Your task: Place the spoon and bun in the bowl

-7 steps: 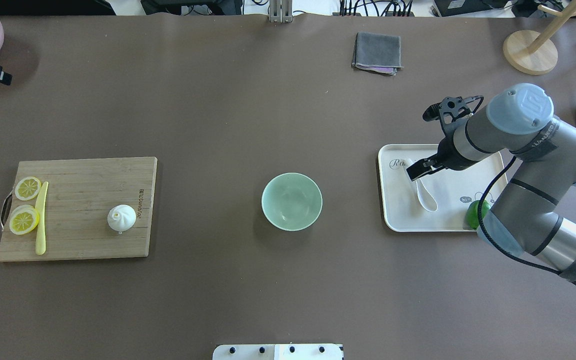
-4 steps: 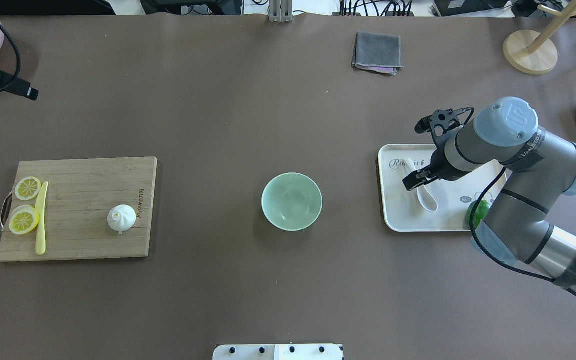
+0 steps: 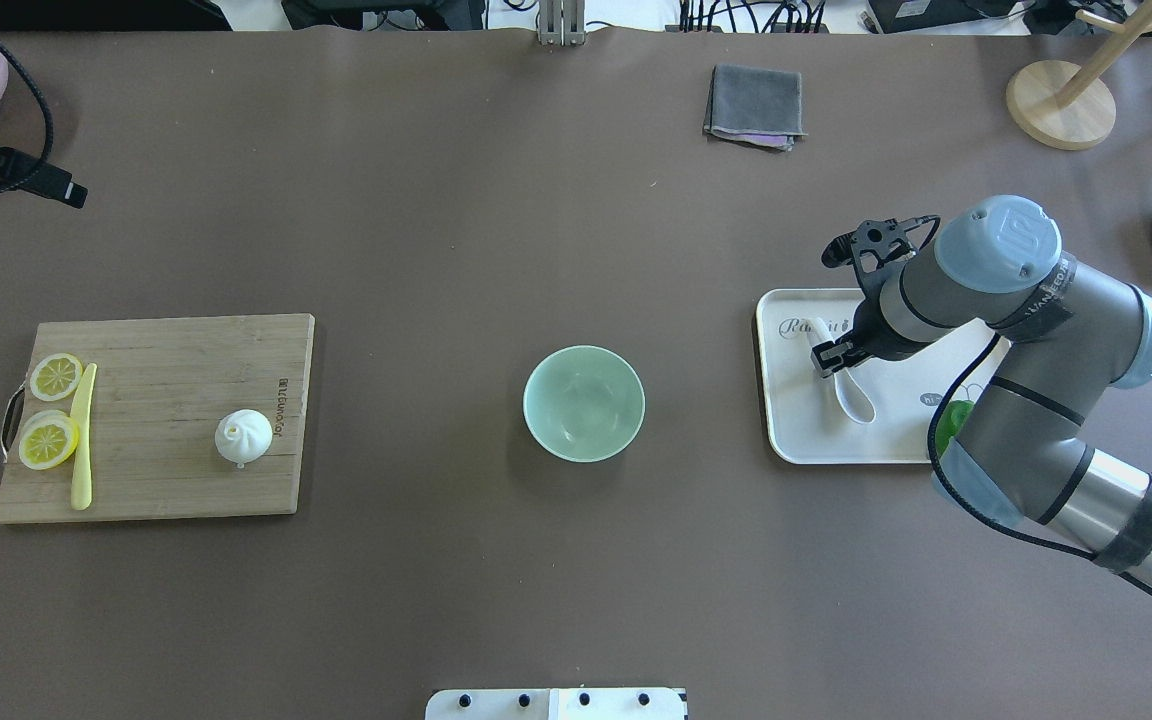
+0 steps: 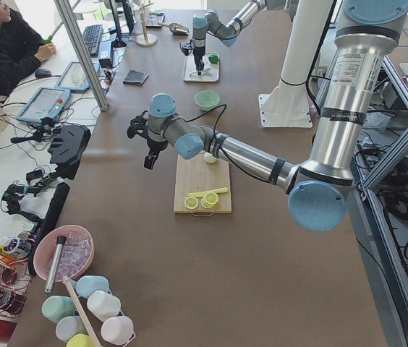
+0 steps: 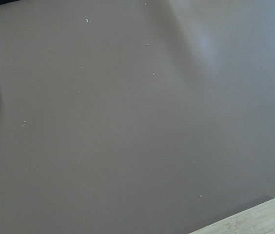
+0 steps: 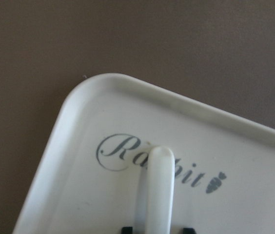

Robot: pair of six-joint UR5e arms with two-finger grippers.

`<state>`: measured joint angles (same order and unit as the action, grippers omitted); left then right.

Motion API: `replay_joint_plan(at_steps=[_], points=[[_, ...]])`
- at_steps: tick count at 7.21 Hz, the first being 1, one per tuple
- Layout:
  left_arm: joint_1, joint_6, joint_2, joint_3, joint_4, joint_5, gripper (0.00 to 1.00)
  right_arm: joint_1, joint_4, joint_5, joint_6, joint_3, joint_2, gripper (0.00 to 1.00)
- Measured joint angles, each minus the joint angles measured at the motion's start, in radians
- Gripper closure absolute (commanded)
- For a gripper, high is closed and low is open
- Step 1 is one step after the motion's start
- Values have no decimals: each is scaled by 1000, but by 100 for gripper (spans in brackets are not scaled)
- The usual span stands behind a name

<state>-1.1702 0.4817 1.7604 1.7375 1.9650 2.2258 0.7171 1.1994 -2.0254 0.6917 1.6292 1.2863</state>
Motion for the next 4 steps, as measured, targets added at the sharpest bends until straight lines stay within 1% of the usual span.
replay_joint_plan(at_steps=[3, 4], points=[[2, 4, 7, 2, 0, 1, 2, 32, 7, -17, 4, 7, -20, 100], [13, 26, 19, 5, 0, 1, 2, 62, 52, -42, 4, 35, -37, 100]])
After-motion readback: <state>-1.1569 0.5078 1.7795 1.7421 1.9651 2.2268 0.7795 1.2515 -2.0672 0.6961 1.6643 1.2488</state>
